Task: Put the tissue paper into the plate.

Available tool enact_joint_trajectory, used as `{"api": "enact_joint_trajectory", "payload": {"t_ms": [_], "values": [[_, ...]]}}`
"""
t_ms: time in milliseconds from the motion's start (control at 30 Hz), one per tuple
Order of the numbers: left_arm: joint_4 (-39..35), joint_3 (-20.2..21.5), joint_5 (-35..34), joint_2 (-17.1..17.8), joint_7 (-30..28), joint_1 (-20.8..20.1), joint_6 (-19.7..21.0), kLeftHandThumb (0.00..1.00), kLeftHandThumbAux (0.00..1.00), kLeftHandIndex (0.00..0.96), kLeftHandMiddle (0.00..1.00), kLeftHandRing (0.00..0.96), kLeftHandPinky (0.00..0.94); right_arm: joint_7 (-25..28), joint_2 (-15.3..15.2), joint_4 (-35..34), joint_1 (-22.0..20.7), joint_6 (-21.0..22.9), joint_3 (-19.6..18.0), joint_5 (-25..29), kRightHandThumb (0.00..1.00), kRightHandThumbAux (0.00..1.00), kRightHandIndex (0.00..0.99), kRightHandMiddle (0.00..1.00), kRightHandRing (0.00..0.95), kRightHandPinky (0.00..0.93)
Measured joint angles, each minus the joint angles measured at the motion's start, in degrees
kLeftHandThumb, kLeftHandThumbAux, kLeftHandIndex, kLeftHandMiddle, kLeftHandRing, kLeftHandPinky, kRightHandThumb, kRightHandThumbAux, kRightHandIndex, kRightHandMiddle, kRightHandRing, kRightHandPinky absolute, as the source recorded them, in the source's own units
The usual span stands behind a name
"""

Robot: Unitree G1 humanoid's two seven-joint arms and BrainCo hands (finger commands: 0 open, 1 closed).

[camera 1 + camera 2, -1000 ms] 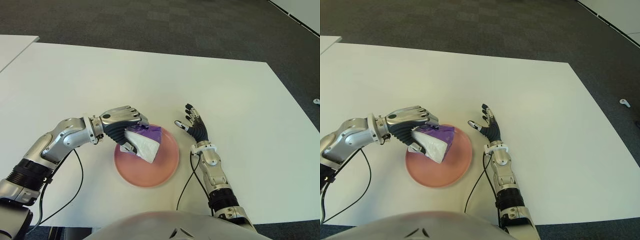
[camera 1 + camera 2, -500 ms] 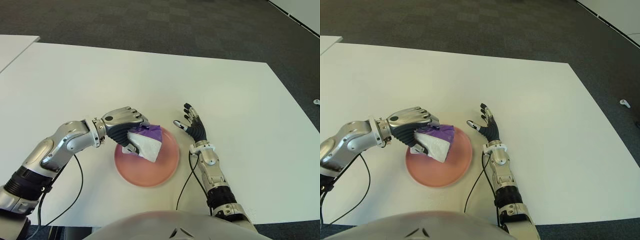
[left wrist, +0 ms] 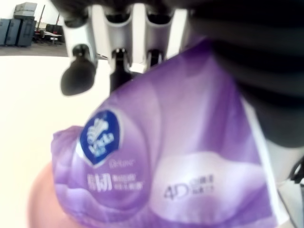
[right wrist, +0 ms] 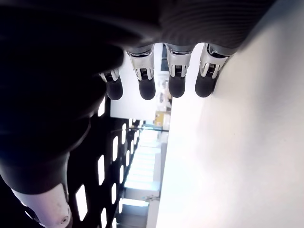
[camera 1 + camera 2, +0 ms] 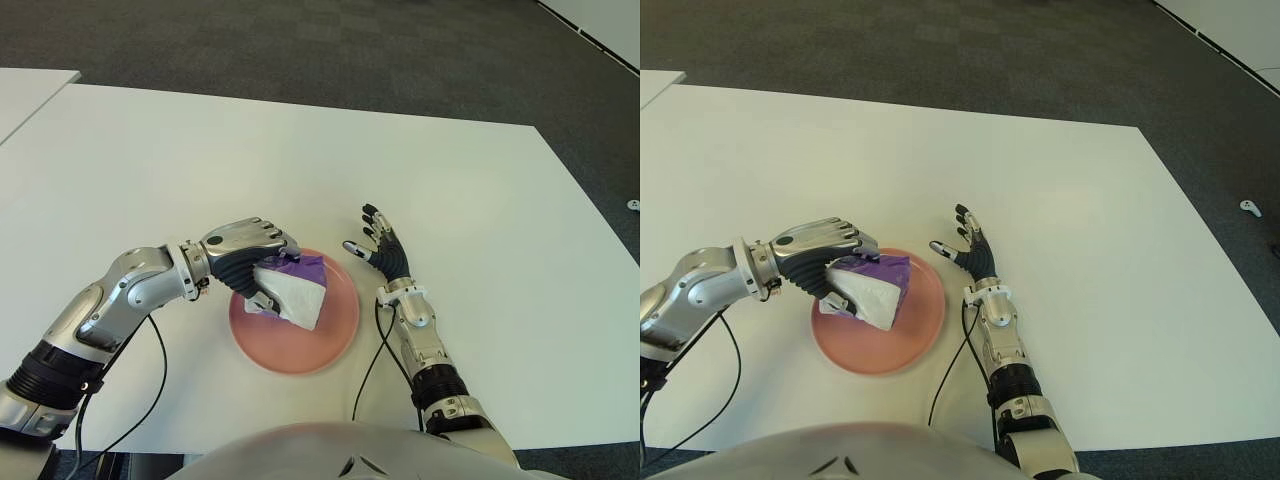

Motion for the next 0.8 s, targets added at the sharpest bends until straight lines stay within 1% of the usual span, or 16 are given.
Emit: {"api": "enact_joint_trajectory", "payload": {"t_ms": [33, 100, 200, 233, 267, 300, 367, 467, 500, 533, 600, 700, 800], "values": [[1.4, 0.0, -2.1, -0.8, 0.4, 0.4, -1.5, 0.737, 0.698, 0.443, 0.793, 0.784, 0.746, -0.1, 0.0, 0.0, 0.0, 0.0, 0.0, 0.0, 0.0, 0.743, 0.0, 0.0, 0.0, 0.004], [3.9, -0.3, -6.1, -2.5, 0.5, 1.2, -3.2, 0.714, 0.701, 0.439, 0.748, 0.73, 0.686, -0.3, 0.1, 0.0, 0.0, 0.0, -0.1, -0.1, 0.0, 0.742, 0.0, 0.0, 0.0, 0.002], [5.1, -1.5, -12.0, -4.4, -1.5, 2.3, -3.0, 0.698, 0.704, 0.433, 0.706, 0.685, 0.632, -0.4, 0.1, -0.1, 0.0, 0.0, -0.1, -0.1, 0.0, 0.741, 0.0, 0.0, 0.0, 0.002], [5.1, -1.8, -13.6, -4.7, -2.4, 2.5, -3.0, 0.555, 0.654, 0.381, 0.535, 0.511, 0.478, -0.4, 0.1, -0.1, 0.0, 0.0, -0.1, -0.1, 0.0, 0.743, 0.0, 0.0, 0.0, 0.004], [5.1, -2.0, -14.9, -4.8, -3.4, 2.6, -2.8, 0.46, 0.624, 0.346, 0.425, 0.399, 0.378, -0.4, 0.1, -0.1, 0.0, 0.0, -0.1, -0.1, 0.0, 0.744, 0.0, 0.0, 0.0, 0.005], [5.0, -2.1, -16.5, -4.8, -4.5, 2.6, -2.5, 0.396, 0.578, 0.264, 0.304, 0.28, 0.271, -0.4, 0.1, 0.0, 0.0, 0.0, -0.1, -0.1, 0.0, 0.752, 0.0, 0.0, 0.0, 0.011], [5.0, -2.2, -18.5, -4.7, -6.5, 2.6, -2.0, 0.34, 0.538, 0.191, 0.198, 0.177, 0.177, -0.2, 0.1, 0.2, -0.1, -0.1, -0.2, 0.0, 0.0, 0.758, 0.0, 0.0, 0.0, 0.016], [5.0, -2.2, -19.1, -4.2, -8.3, 2.6, -1.9, 0.306, 0.475, 0.078, 0.081, 0.067, 0.071, 0.0, 0.1, 0.6, -0.3, -0.3, -0.3, 0.0, 0.0, 0.771, 0.0, 0.0, 0.0, 0.019], [5.1, -2.2, -18.6, -4.0, -8.4, 2.6, -2.5, 0.308, 0.433, 0.049, 0.052, 0.043, 0.045, -0.1, 0.2, 0.3, -0.3, 0.0, -0.3, -0.1, 0.0, 0.774, 0.0, 0.0, 0.0, 0.014], [5.3, -2.0, -17.8, -3.8, -8.4, 2.7, -3.5, 0.309, 0.419, 0.039, 0.041, 0.034, 0.036, -0.2, 0.2, -0.1, -0.1, 0.4, -0.3, -0.2, 0.0, 0.775, 0.0, 0.0, 0.0, 0.012], [6.4, -1.6, -15.2, -3.6, -7.7, 2.6, -6.6, 0.321, 0.357, 0.016, 0.017, 0.014, 0.014, -0.8, 0.2, -2.0, 0.8, 2.3, 0.0, -0.7, 0.0, 0.776, 0.0, 0.0, 0.0, 0.005], [8.9, -1.0, -11.0, -3.2, -5.6, 2.5, -10.8, 0.332, 0.298, 0.005, 0.005, 0.004, 0.004, -1.3, 0.3, -3.2, 1.3, 3.6, 0.3, -1.0, 0.0, 0.77, 0.0, 0.0, 0.0, 0.001], [10.9, 0.0, -6.6, -3.2, -2.3, 2.1, -13.8, 0.336, 0.261, 0.001, 0.001, 0.001, 0.001, -1.5, 0.2, -4.2, 1.7, 4.4, 0.5, -1.0, 0.0, 0.761, 0.0, 0.0, 0.0, 0.0]]}}
